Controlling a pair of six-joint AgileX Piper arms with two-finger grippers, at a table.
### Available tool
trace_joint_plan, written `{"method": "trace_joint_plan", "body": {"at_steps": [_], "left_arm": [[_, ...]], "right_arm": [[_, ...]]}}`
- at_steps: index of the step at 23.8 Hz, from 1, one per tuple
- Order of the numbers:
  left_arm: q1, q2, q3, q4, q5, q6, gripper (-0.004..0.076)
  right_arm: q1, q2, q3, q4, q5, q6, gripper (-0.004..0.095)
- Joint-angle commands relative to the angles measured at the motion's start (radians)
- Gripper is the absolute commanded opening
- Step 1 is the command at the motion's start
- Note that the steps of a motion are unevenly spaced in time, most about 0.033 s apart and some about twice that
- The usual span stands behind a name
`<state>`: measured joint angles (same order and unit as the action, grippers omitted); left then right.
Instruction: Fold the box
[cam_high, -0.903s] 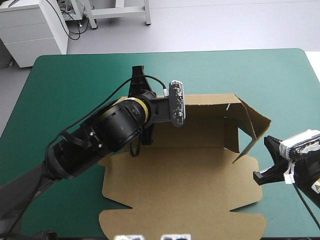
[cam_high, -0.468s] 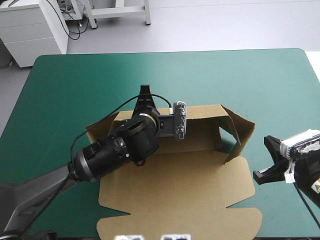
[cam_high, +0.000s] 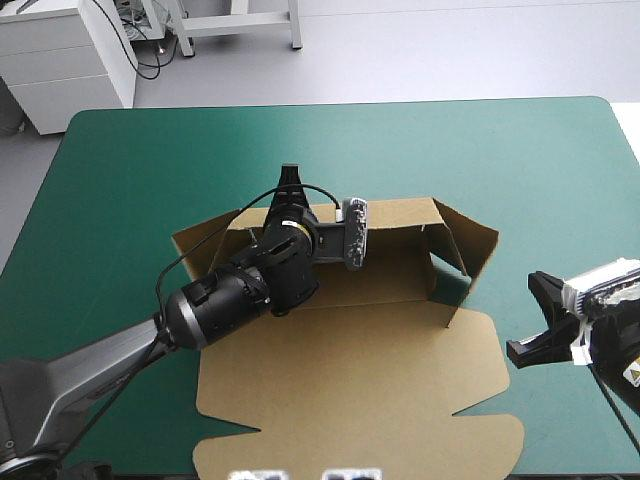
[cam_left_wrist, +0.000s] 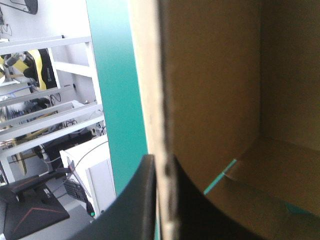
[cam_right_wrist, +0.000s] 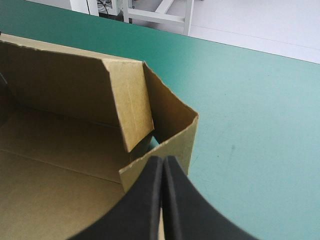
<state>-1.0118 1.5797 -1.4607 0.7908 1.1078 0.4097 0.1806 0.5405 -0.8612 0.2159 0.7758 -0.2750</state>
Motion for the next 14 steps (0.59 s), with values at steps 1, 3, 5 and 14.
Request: {"method": "trace_joint_plan", "body": {"at_steps": [1,3,5,14], "left_arm": [[0.046,-0.007,-0.015,-0.017,0.024,-0.009,-0.0008],[0.062,0.001,-0.015,-0.019,0.001,-0.005,-0.0008],[0.071,0.009,-0.015,-0.019,-0.021,-0.001,-0.0008],[0.071,0.017,0.053,-0.011,-0.137,0.082,-0.0008]], "right_arm": [[0.001,0.006,-0.022,0.002,-0.063,0.007,-0.0019],[0.001,0.006,-0.022,0.002,-0.063,0.011,-0.0019],[0.001,0.009,-0.022,0.002,-0.063,0.015,-0.0019],[0.001,0.061,-0.022,0.001,-0.048,0.041,-0.0019]]}}
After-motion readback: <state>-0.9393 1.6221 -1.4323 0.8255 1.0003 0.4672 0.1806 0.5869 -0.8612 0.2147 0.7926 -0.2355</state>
